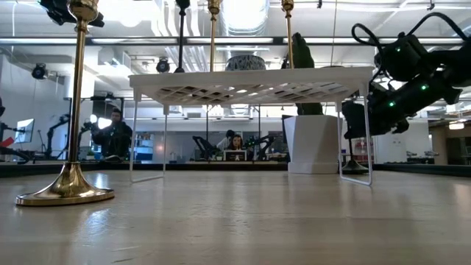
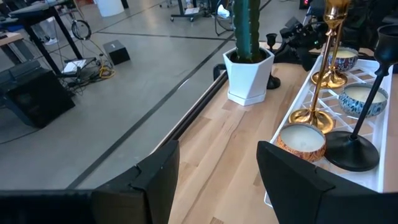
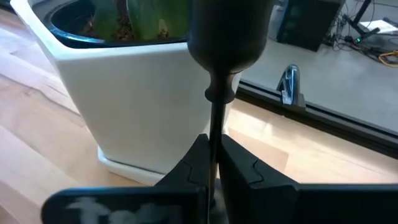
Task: Pick & Place candle stick holders
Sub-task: Put the black candle holder on the shelf
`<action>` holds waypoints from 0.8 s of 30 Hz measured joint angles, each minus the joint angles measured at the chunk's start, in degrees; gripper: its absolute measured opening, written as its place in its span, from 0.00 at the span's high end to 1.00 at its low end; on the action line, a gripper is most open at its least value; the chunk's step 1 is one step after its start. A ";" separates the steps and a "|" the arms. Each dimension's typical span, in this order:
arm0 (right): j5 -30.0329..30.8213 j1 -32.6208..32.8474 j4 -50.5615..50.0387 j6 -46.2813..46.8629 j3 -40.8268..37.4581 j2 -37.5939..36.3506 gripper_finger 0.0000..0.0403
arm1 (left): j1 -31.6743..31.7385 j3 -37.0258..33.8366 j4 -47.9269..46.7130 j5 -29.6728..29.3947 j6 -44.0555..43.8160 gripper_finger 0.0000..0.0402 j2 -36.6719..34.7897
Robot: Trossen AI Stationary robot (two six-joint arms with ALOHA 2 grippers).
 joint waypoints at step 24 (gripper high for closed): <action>2.38 9.13 -58.57 4.69 23.25 -33.98 0.98 | 0.02 -0.88 0.07 0.00 -1.78 0.45 0.05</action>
